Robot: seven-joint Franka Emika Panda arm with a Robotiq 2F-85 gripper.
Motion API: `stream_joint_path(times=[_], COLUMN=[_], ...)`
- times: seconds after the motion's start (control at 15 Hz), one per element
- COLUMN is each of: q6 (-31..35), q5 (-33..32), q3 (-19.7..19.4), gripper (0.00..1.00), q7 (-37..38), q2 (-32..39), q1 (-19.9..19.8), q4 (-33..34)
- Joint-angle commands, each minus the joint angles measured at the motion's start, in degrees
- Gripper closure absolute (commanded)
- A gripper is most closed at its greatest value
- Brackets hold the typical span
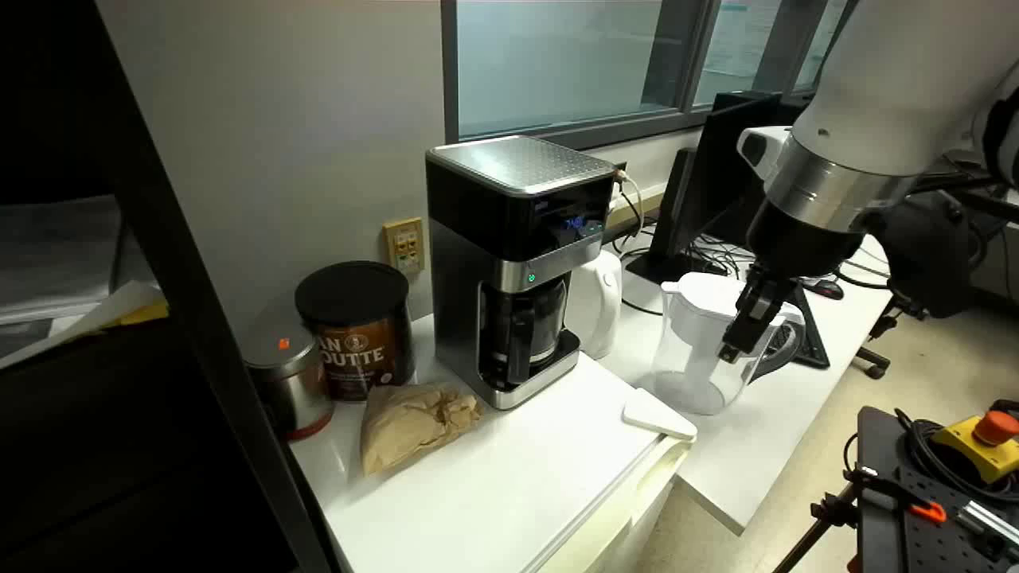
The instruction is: Press a button on the coffeemaker.
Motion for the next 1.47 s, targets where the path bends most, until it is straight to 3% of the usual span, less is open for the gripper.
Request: stream_joint_path(times=[0.0, 0.53, 0.87, 1.4], q6=[-0.2, 0.5, 3.1, 15.0], q5=[-0.5, -2.6, -10.9, -27.4], q3=[-1.5, -1.4, -0.9, -0.7], gripper=[0.0, 0.0, 0.0, 0.0], q7=[0.4, 1.0, 2.9, 7.1], q2=[0.1, 0.4, 0.4, 1.4], q1=[1.5, 1.2, 0.4, -1.6], q4=[0.1, 0.1, -0.9, -4.4])
